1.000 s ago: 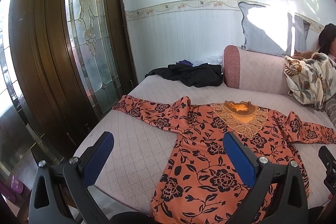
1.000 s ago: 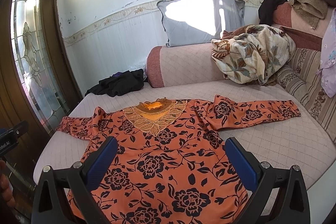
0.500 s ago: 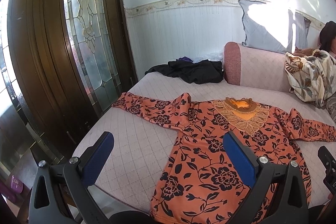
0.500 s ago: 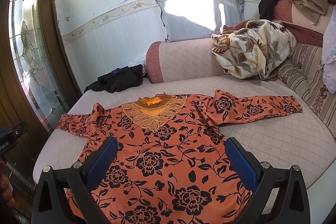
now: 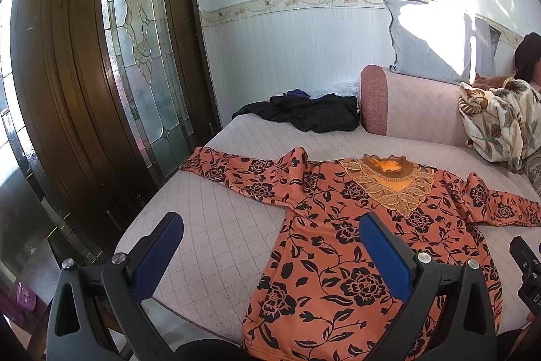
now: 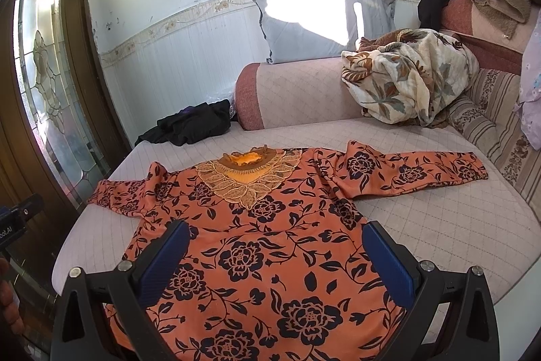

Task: Fold small clothes

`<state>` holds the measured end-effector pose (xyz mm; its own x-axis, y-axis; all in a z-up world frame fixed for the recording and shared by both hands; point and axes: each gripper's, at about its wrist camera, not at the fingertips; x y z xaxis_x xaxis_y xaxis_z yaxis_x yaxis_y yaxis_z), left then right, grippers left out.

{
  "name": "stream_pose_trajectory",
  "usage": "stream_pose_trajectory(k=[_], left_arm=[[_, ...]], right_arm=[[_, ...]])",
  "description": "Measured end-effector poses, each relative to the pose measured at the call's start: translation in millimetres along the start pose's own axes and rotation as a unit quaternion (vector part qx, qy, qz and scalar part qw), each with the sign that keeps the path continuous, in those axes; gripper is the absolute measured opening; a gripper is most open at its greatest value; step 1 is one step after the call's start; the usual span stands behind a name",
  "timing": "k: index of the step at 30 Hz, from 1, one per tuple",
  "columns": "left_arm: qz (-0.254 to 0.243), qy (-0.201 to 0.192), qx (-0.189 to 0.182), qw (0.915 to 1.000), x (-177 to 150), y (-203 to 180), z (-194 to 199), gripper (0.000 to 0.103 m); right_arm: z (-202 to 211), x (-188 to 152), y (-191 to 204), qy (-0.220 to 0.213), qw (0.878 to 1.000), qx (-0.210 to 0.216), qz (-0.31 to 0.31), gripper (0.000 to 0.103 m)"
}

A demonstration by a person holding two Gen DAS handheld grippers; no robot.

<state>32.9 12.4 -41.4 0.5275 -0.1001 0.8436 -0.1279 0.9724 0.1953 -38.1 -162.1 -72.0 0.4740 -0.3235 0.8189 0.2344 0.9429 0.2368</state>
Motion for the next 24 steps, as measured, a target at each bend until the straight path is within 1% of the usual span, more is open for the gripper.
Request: stream_pose_trajectory(k=[12, 17, 19, 21, 24], left_arm=[[-0.009, 0.01, 0.001, 0.9999, 0, -10, -17, 0.103], [-0.018, 0.018, 0.003, 0.9997, 2, -23, -37, 0.103], [-0.026, 0.023, 0.004, 0.9994, 2, -33, -50, 0.103], [-0.036, 0.034, 0.002, 0.9988, 0, -47, -70, 0.103], [-0.061, 0.079, -0.013, 0.9949, -8, -80, -116, 0.103]], right_arm=[[-16, -2, -5, 0.014, 1.0, -0.004, -0.002, 0.103], [-34, 4, -18, 0.022, 1.0, -0.006, -0.016, 0.103], [-46, 8, -30, 0.028, 0.999, -0.004, -0.032, 0.103], [-61, 14, -49, 0.039, 0.997, 0.001, -0.06, 0.103], [-92, 22, -100, 0.054, 0.989, 0.011, -0.135, 0.103]])
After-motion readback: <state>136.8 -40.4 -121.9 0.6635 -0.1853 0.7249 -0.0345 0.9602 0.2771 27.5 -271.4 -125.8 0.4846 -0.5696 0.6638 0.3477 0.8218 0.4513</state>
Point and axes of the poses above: each gripper's, at about its wrist camera, not at the fingertips, and z roughly against the way its jaws point, y to its left, x to its top, and after that the axes turned 9 degrees about x, right-handed
